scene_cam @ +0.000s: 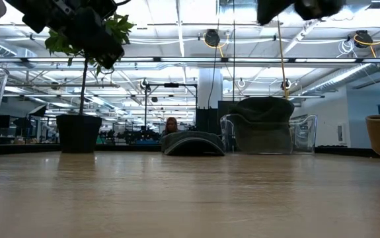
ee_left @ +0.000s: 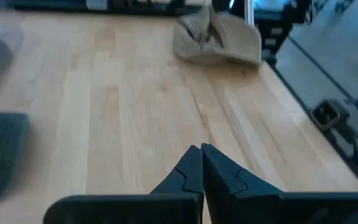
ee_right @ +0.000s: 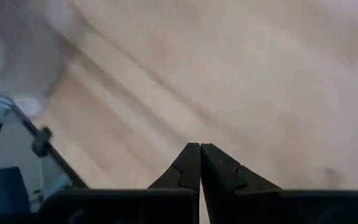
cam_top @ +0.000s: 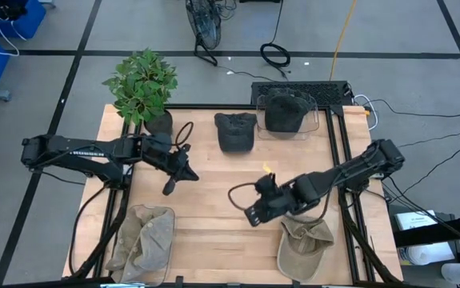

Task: Pick & Place hat
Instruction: Put the brown cap into the bottom transparent bin

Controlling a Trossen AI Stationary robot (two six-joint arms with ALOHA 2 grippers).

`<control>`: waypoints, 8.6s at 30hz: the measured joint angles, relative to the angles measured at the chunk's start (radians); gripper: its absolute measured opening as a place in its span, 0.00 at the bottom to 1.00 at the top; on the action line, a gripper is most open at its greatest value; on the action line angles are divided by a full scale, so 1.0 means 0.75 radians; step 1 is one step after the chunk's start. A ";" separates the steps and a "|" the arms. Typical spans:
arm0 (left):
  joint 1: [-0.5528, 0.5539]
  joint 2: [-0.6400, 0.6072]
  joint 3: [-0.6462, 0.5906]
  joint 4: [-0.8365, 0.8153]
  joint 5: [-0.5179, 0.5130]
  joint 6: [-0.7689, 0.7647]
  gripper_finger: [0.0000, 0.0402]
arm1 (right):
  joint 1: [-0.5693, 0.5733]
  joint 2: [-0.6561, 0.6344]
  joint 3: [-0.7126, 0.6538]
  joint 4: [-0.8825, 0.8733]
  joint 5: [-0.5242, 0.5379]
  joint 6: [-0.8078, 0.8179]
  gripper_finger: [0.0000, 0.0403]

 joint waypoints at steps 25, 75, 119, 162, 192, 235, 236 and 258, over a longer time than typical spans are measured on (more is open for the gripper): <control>-0.001 0.004 0.001 -0.013 0.028 0.101 0.04 | 0.217 0.130 -0.069 -0.424 -0.432 0.971 0.12; 0.000 0.005 0.003 0.213 -0.139 0.189 0.02 | 0.204 -0.215 -0.760 0.922 0.631 0.334 0.00; -0.113 0.463 0.267 0.930 -0.553 -0.179 0.15 | -0.805 -0.748 -1.302 2.630 -1.295 -0.913 0.00; -0.092 0.495 0.426 0.978 -0.261 -0.320 0.90 | -0.816 -0.742 -1.265 2.613 -0.981 -0.971 0.00; -0.103 0.746 0.883 0.425 -0.354 -0.278 0.32 | -0.797 -0.662 -1.266 2.539 -0.994 -0.998 0.00; -0.718 0.276 0.888 -0.228 -1.497 -0.402 0.01 | -0.655 -0.664 -1.265 1.481 -0.357 -1.216 0.06; -0.751 0.290 0.888 -0.200 -1.579 -0.421 0.01 | -0.637 -0.664 -1.265 1.461 -0.331 -1.244 0.03; -1.197 1.171 1.793 0.161 -2.634 0.010 0.01 | -0.559 -0.696 -1.265 1.354 -0.540 -1.418 0.01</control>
